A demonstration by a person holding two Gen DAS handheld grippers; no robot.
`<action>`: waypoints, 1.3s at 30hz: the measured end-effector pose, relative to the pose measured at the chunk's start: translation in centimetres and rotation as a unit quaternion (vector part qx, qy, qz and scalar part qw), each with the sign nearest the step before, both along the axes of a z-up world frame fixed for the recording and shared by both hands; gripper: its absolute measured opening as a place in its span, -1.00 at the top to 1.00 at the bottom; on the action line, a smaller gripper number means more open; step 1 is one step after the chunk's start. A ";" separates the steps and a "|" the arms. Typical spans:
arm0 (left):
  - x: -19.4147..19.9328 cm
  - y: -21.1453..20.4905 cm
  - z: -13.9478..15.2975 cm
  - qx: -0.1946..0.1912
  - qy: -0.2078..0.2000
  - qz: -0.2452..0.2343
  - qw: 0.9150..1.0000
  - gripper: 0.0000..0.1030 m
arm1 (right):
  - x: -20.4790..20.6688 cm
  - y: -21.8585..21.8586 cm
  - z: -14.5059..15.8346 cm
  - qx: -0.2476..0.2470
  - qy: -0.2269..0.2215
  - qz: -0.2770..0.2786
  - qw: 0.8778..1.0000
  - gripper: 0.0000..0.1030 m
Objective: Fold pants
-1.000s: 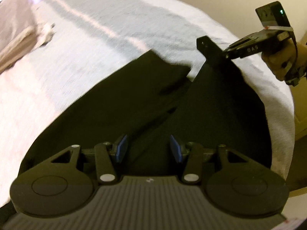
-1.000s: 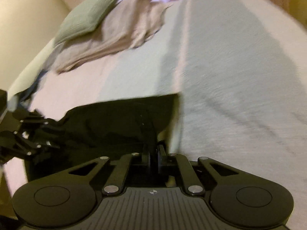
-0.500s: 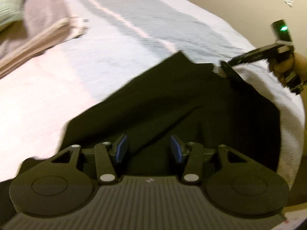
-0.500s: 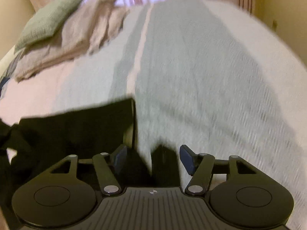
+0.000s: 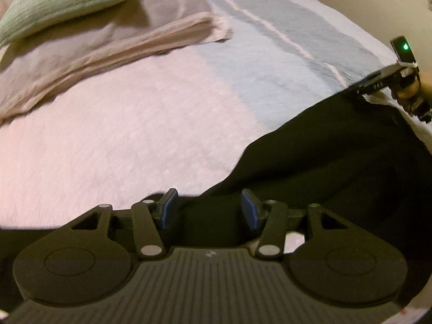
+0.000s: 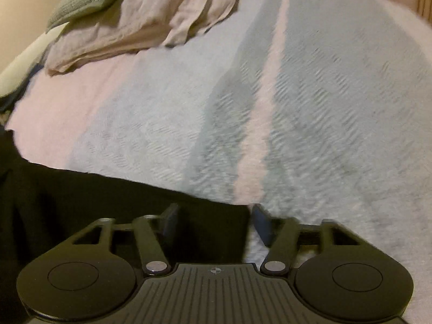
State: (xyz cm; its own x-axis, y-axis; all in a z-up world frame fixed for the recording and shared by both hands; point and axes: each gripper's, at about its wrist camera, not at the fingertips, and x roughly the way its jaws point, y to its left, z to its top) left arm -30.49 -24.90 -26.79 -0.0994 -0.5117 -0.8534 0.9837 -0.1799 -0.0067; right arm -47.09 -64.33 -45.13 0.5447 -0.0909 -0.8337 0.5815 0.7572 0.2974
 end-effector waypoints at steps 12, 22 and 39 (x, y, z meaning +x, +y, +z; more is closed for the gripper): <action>4.5 0.7 2.8 -0.005 -0.027 0.028 0.999 0.04 | -8.1 -5.2 7.2 -0.155 0.083 -0.181 0.968 0.24; 14.1 5.7 0.6 0.018 -0.104 -0.006 0.994 0.03 | -0.3 6.4 10.1 -0.208 0.082 -0.120 0.967 0.02; 26.9 16.1 -8.3 -0.009 -0.234 -0.239 0.943 0.25 | 30.9 32.8 1.8 -0.207 0.084 0.184 0.957 0.00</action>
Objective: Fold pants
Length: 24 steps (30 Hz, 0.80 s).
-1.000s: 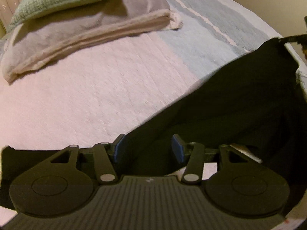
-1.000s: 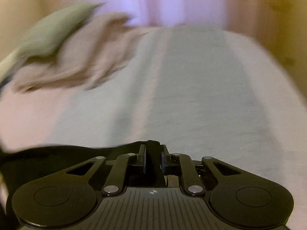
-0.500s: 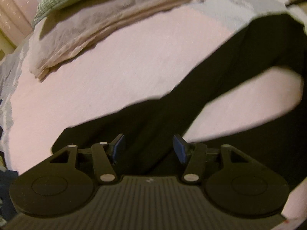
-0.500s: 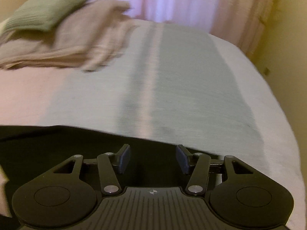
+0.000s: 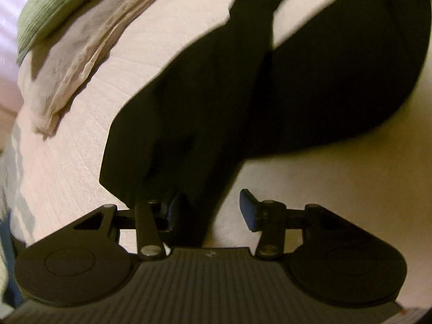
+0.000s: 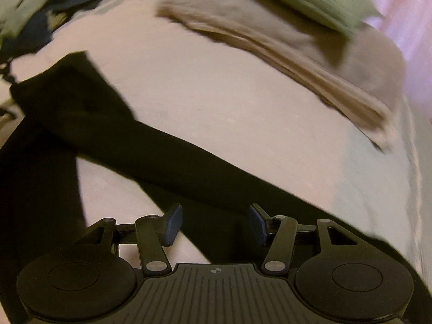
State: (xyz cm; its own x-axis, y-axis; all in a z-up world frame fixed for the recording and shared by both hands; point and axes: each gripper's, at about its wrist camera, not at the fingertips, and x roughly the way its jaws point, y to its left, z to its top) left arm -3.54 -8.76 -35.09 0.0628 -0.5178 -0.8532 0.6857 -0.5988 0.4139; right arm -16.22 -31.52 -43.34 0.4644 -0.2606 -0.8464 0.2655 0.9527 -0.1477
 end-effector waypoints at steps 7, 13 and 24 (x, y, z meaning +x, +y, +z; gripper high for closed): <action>3.1 -1.5 4.0 0.019 0.079 0.028 0.996 0.87 | 2.7 -0.5 1.1 -0.014 0.012 0.022 1.000 0.00; 7.5 -10.1 15.0 0.014 0.186 0.140 0.972 0.89 | 2.4 -2.6 5.5 -0.033 -0.019 0.002 0.999 0.00; 10.4 -30.2 11.7 -0.024 0.129 0.275 0.952 0.41 | -0.1 -6.7 5.0 -0.006 -0.029 -0.100 0.995 -0.05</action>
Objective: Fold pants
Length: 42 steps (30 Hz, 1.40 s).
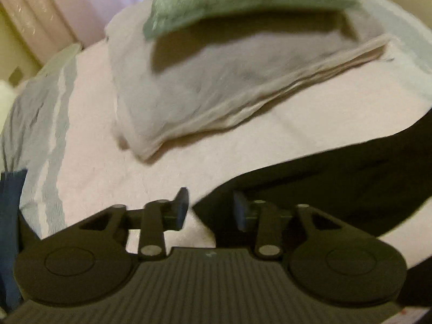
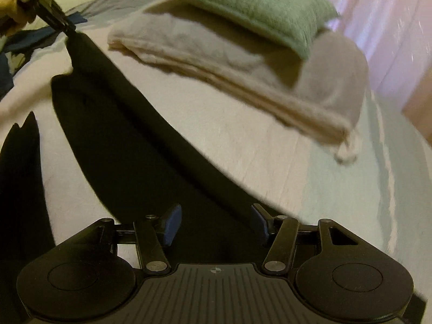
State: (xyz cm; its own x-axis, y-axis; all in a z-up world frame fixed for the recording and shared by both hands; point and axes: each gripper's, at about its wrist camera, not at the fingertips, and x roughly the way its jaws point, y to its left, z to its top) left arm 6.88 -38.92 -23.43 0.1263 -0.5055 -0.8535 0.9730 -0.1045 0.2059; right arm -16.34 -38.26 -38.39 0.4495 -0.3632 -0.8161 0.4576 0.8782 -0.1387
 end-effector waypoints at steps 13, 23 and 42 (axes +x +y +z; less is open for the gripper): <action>-6.2 12.5 -10.6 0.002 -0.197 -0.268 0.943 0.32 | 2.0 6.0 -4.1 0.044 0.006 0.040 0.998 -0.06; -5.1 11.7 -14.4 0.027 -0.283 -0.380 0.880 0.96 | 9.0 11.3 -9.2 -0.059 0.076 0.176 0.980 -0.05; -4.6 18.6 -9.5 0.056 -0.178 -0.267 0.946 0.94 | 6.5 14.0 -5.2 -0.007 0.044 0.117 0.992 0.53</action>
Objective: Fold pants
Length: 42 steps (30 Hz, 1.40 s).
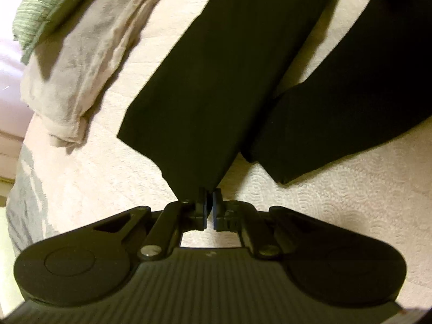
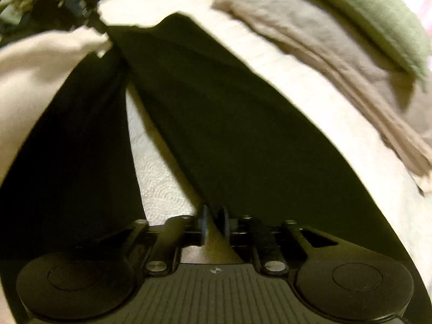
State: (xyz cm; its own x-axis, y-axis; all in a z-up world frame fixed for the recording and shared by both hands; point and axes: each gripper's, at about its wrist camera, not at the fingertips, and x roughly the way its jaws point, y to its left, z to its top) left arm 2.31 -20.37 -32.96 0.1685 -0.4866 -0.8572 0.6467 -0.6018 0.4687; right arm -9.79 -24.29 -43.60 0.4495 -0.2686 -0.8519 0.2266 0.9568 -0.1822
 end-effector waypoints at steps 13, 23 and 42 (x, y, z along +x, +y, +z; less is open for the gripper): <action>-5.3 7.4 3.7 -0.016 0.068 -0.007 0.998 -0.09 | -13.1 8.8 4.5 0.045 0.002 -0.140 0.989 -0.04; -5.4 0.4 0.7 0.033 0.185 0.067 0.980 -0.61 | -17.2 13.3 4.1 0.057 0.018 -0.198 0.978 -0.08; -10.2 16.5 11.2 0.040 0.189 0.168 0.967 0.89 | -27.4 13.8 5.6 0.080 -0.004 -0.317 0.945 -0.08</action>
